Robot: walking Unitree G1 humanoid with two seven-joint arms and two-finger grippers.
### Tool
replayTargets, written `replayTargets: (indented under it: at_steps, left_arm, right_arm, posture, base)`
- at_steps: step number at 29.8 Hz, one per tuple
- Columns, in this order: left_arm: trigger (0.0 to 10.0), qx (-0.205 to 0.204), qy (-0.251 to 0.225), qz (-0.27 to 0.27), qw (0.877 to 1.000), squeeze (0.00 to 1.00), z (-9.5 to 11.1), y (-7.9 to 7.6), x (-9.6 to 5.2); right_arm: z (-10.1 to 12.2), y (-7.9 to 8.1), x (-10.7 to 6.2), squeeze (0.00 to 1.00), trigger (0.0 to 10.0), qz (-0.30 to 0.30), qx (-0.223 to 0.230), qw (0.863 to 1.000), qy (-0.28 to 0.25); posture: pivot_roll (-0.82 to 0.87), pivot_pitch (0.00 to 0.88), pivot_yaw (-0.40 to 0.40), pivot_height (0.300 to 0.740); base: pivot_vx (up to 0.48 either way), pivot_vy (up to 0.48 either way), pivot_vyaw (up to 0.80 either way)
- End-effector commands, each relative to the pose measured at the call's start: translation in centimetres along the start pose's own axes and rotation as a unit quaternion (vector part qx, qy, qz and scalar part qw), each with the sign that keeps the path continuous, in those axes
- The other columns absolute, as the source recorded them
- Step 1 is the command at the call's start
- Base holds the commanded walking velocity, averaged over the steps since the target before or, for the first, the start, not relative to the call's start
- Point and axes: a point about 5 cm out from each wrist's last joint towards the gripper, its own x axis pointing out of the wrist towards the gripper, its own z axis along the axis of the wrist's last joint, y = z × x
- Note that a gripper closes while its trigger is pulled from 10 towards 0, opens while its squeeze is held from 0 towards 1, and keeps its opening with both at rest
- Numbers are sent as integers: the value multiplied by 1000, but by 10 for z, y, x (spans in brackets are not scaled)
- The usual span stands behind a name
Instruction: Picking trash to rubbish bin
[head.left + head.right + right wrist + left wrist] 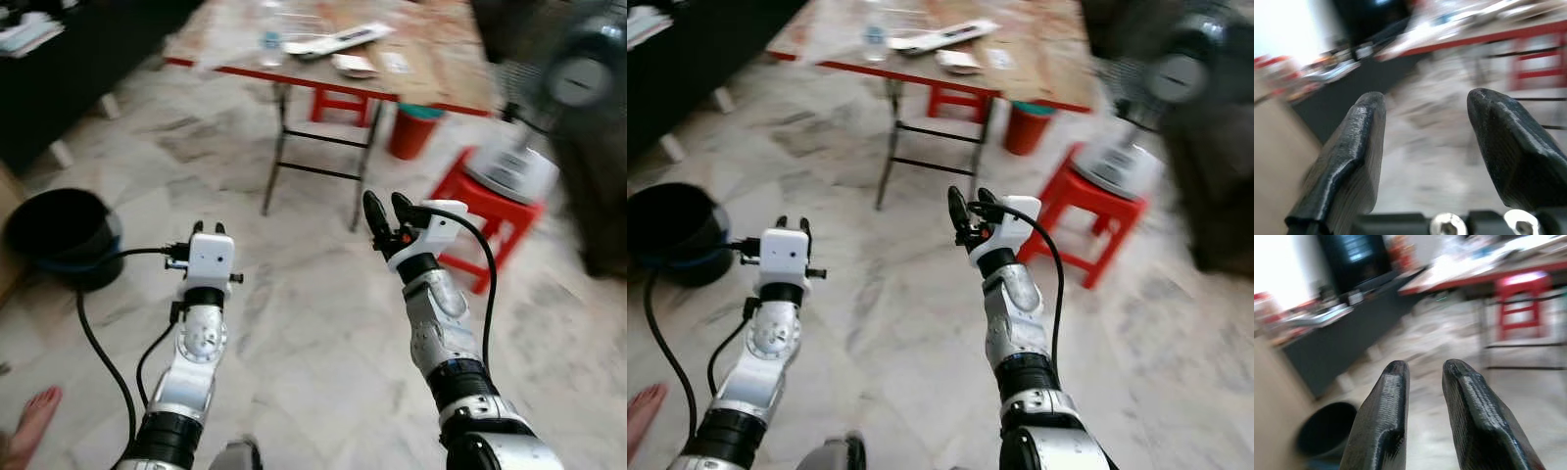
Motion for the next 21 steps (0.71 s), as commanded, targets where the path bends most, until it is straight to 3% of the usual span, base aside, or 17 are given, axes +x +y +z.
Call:
replayTargets:
  at_steps: [1, 9, 21]
  left_arm:
    - [10000, -4, 5, 1, 1000, 0, 1, -3, -4]
    - [10000, -6, 7, 0, 1000, 0, 3, -4, -3]
    - [10000, -10, 12, 6, 1000, 0, 3, -3, -2]
  right_arm:
    - [3, -3, -2, 0, 10000, -1, -7, 1000, 0]
    - [3, 0, -1, 0, 10000, 7, -3, 1000, 3]
    - [2, 4, 0, 0, 10000, 17, -3, 1000, 8]
  posture:
    - [52, 192, -76, 740]
    - [50, 190, -77, 740]
    - [53, 183, -82, 740]
  base:
    - [472, 0, 788]
    - [472, 0, 728]
    - [472, 0, 0]
